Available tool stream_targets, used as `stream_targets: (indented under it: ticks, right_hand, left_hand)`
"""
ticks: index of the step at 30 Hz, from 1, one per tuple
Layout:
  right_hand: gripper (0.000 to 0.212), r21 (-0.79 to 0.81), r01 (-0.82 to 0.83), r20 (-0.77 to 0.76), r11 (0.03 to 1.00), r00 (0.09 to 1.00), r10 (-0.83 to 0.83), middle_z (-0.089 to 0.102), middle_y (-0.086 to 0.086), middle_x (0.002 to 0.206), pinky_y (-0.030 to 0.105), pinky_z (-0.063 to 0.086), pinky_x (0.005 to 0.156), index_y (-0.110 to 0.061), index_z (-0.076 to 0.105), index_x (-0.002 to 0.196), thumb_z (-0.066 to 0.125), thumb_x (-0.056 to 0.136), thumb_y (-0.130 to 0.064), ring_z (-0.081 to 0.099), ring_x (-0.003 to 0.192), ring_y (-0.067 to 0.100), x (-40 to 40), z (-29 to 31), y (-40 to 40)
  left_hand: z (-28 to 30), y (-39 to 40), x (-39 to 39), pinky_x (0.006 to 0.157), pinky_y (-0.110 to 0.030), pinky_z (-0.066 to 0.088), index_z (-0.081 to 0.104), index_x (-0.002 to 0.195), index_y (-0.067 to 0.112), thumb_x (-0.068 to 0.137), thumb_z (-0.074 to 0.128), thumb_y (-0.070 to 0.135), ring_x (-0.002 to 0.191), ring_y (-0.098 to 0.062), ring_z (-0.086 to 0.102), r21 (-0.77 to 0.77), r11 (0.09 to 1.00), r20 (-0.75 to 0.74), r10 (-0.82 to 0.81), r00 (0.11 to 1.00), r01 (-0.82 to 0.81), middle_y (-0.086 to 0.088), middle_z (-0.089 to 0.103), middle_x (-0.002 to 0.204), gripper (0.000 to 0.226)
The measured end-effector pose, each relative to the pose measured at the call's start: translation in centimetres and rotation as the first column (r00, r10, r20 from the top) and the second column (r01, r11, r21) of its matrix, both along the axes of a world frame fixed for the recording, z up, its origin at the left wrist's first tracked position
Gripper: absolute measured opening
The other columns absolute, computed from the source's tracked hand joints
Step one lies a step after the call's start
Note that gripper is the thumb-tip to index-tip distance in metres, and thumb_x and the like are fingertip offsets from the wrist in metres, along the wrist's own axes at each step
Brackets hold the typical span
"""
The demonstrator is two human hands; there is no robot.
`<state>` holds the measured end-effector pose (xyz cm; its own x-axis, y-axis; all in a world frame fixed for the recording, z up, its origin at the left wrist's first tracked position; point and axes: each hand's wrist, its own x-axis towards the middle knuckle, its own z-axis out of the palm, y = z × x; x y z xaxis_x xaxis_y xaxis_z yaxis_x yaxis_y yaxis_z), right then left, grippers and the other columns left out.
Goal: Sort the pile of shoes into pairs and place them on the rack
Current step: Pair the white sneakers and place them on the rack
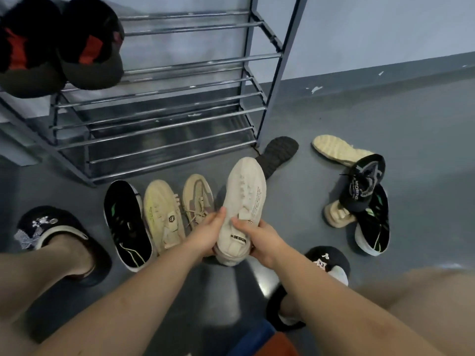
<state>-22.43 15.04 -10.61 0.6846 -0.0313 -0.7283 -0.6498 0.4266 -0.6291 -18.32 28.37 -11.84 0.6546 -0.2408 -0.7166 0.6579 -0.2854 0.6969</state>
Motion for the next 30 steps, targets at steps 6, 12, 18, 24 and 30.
stream_targets:
  ticks: [6,12,18,24,30]
  right_hand:
    - [0.046,0.014,0.124,-0.112,0.992,0.986,-0.122,0.066,0.017,0.120,0.046,0.051,0.094,-0.001,0.054,0.126,0.069,0.082,-0.005,0.064,0.107,0.033,-0.3,-3.3,-3.6]
    - [0.056,-0.165,0.124,-0.231,0.979,0.960,-0.160,0.068,0.014,0.115,0.046,0.053,0.090,-0.004,0.053,0.126,0.078,0.076,-0.010,0.067,0.099,0.031,-1.4,-6.8,-7.7]
    - [0.050,-0.193,0.046,-0.307,0.980,0.946,-0.105,0.069,0.012,0.111,0.043,0.054,0.088,-0.007,0.058,0.120,0.079,0.075,-0.011,0.067,0.098,0.031,-2.0,-8.8,-8.8]
    - [0.036,-0.221,-0.002,-0.321,0.975,0.945,-0.071,0.069,0.009,0.109,0.043,0.054,0.083,-0.015,0.059,0.105,0.079,0.075,-0.013,0.066,0.099,0.031,-2.3,-9.4,-8.7]
    - [0.033,-0.164,-0.017,-0.276,0.986,0.961,-0.029,0.068,-0.001,0.093,0.035,0.052,0.069,-0.018,0.056,0.104,0.076,0.079,-0.014,0.065,0.083,0.019,-2.2,-8.3,-8.2]
  left_hand:
    - [-2.3,-2.7,0.0,0.109,-0.033,0.034,0.050,0.134,0.022,0.096,0.040,0.048,0.123,-0.019,0.048,0.080,0.990,0.006,-0.116,0.993,0.115,0.007,0.050,0.128,0.047]
    - [-6.1,-1.6,0.4,0.113,-0.032,0.026,0.037,0.143,0.014,0.092,0.054,0.038,0.138,-0.026,0.035,0.376,0.889,-0.005,-0.281,0.960,0.262,-0.009,0.039,0.149,0.059]
    - [-8.2,-1.3,0.3,0.105,-0.045,0.038,0.024,0.149,0.018,0.090,0.054,0.043,0.135,-0.030,0.036,0.329,0.921,-0.154,-0.163,0.974,0.207,-0.005,0.034,0.151,0.071]
    - [-9.5,-1.4,1.1,0.088,-0.048,0.051,0.034,0.141,0.027,0.083,0.059,0.054,0.116,-0.030,0.054,0.268,0.955,-0.258,-0.056,0.965,0.127,-0.001,0.049,0.138,0.069]
    - [-9.0,-2.3,1.3,0.076,-0.033,0.049,0.041,0.138,0.016,0.086,0.055,0.054,0.115,-0.029,0.055,0.249,0.967,-0.234,0.009,0.972,0.051,-0.008,0.054,0.132,0.066]
